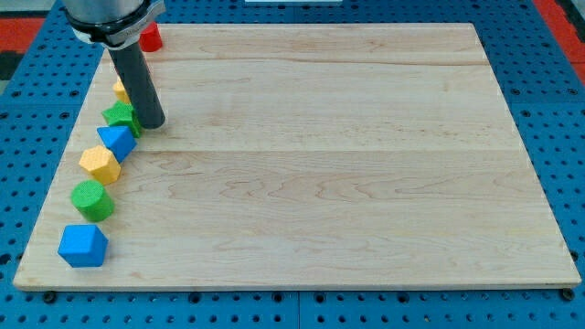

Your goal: Move the blue cube to the top right side of the blue triangle

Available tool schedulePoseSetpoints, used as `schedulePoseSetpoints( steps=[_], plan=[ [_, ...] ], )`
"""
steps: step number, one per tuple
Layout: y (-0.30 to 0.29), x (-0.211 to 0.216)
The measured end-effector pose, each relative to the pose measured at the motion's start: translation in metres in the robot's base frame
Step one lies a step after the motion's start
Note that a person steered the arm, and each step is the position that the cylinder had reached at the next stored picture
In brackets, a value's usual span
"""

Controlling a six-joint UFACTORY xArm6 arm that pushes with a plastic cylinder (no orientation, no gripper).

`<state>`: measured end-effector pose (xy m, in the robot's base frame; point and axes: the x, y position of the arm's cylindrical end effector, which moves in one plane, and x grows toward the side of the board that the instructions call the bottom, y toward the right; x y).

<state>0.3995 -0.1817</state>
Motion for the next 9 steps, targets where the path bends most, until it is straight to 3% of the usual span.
schedulePoseSetpoints(
  steps=[1, 2, 3, 5, 9],
  plan=[
    [0.053, 0.032],
    [0.097, 0.119],
    [0.100, 0.213],
    [0.088, 0.219],
    [-0.054, 0.218]
  ],
)
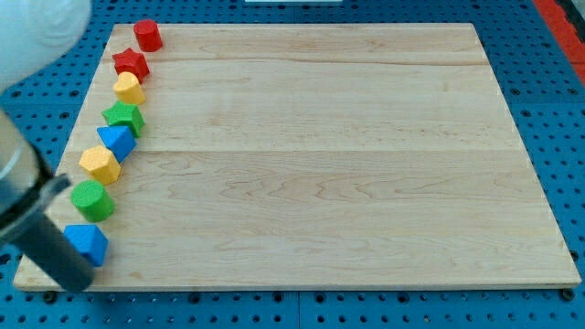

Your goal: Move the blue cube to the top right side of the blue triangle

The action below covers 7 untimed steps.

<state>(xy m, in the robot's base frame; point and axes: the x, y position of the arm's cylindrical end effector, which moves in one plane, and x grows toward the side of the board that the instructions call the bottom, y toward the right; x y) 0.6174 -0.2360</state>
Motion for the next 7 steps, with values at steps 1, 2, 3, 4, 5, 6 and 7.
schedulePoseSetpoints(
  steps=[1, 2, 3, 4, 5, 6, 7],
  plan=[
    [-0.006, -0.018],
    [0.061, -0.056],
    [0.088, -0.081],
    [0.084, -0.065],
    [0.052, -0.049],
    [0.060, -0.097],
    [0.145, -0.141]
  ],
)
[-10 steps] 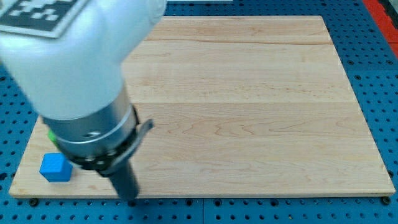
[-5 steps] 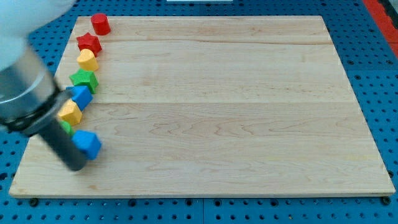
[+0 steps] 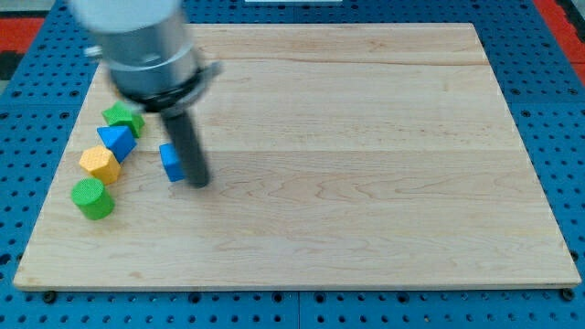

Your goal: Move the blue cube to the top right side of the blue triangle

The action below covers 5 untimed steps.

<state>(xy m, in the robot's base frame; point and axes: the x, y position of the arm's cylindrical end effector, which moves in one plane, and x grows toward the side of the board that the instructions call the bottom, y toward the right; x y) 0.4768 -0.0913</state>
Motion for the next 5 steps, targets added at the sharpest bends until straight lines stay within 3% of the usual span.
schedulePoseSetpoints(
  steps=[1, 2, 3, 5],
  plan=[
    [0.015, -0.019],
    [0.012, 0.057],
    [-0.058, 0.077],
    [-0.034, -0.030]
  ],
)
